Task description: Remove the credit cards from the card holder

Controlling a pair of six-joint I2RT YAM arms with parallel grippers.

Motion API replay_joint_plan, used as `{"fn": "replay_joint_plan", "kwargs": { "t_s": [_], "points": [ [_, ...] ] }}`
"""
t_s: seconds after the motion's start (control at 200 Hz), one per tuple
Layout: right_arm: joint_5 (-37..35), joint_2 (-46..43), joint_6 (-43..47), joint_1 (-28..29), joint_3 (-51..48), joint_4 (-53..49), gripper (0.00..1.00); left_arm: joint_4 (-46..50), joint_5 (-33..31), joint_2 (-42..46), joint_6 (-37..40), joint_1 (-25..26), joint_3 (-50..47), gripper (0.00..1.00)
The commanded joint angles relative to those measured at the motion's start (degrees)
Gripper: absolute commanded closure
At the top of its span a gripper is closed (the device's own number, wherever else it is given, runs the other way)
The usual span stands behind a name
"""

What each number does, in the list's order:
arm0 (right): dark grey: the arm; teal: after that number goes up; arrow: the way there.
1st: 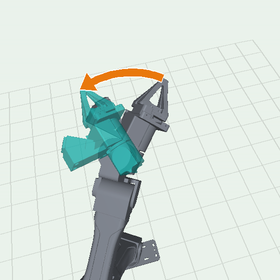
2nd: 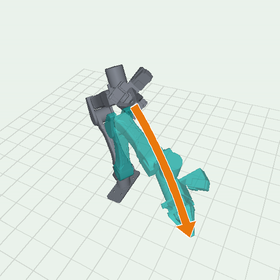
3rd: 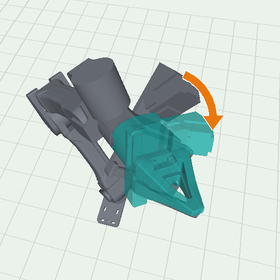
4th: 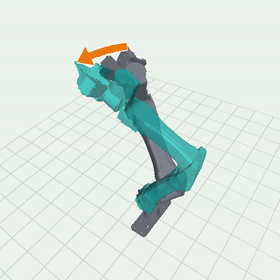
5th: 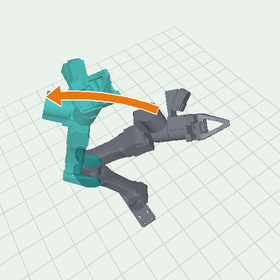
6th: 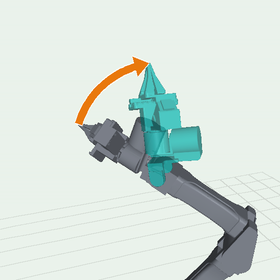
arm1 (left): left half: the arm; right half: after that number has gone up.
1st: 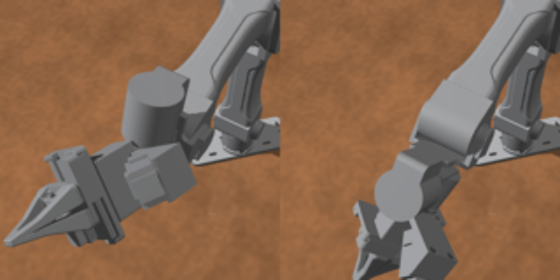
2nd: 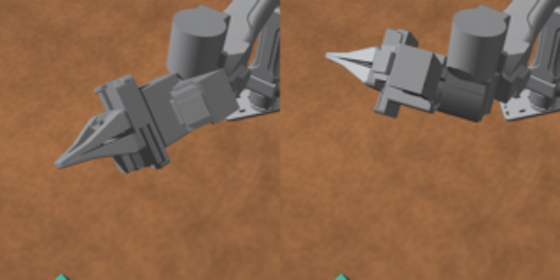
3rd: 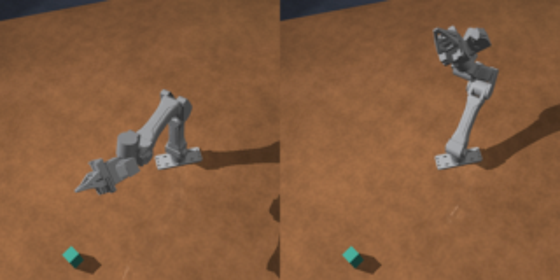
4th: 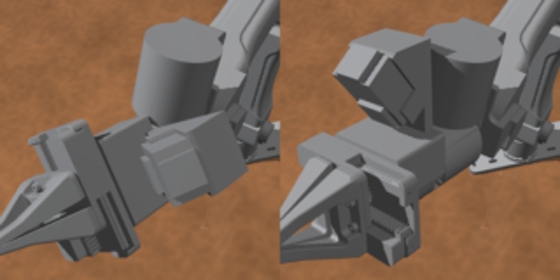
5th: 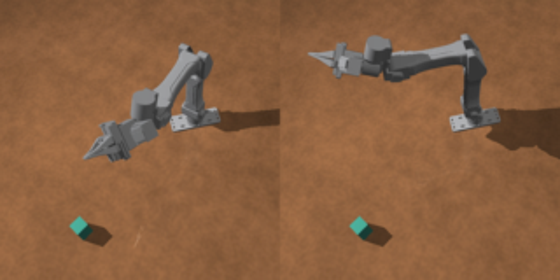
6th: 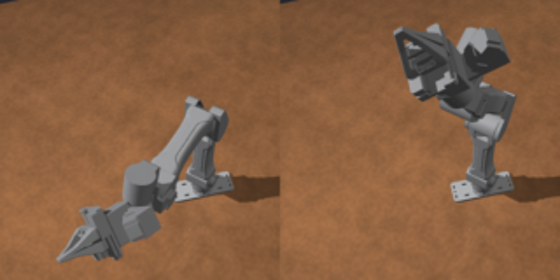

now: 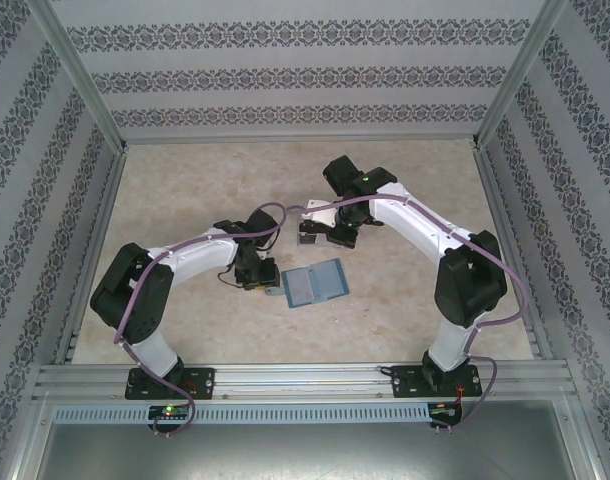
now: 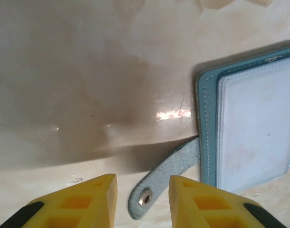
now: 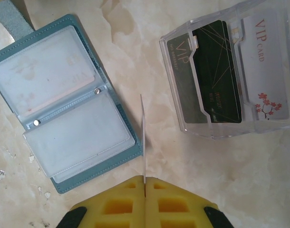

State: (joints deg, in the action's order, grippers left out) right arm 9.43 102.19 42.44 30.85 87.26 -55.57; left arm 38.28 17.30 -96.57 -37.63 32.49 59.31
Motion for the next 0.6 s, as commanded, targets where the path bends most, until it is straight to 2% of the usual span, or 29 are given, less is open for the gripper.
{"fn": "replay_joint_plan", "kwargs": {
  "t_s": [0.0,0.2,0.41,0.595],
  "points": [
    [0.6,0.9,1.1,-0.7,2.0,-1.7,1.0,-0.1,0.5,0.7,-1.0,-0.6,-0.7,0.66],
    [0.7,1.2,1.1,-1.5,3.2,-1.8,1.0,-4.6,5.5,0.0,-2.2,-0.6,-2.6,0.67],
    [0.5,1.9,1.3,-1.9,5.2,-1.7,1.0,-3.9,4.6,0.6,-1.7,-1.2,-2.6,0.9],
    [0.5,4.4,2.2,-1.9,9.0,-1.4,1.0,0.2,1.9,1.1,1.2,-2.5,-1.4,0.95]
  ]
}}
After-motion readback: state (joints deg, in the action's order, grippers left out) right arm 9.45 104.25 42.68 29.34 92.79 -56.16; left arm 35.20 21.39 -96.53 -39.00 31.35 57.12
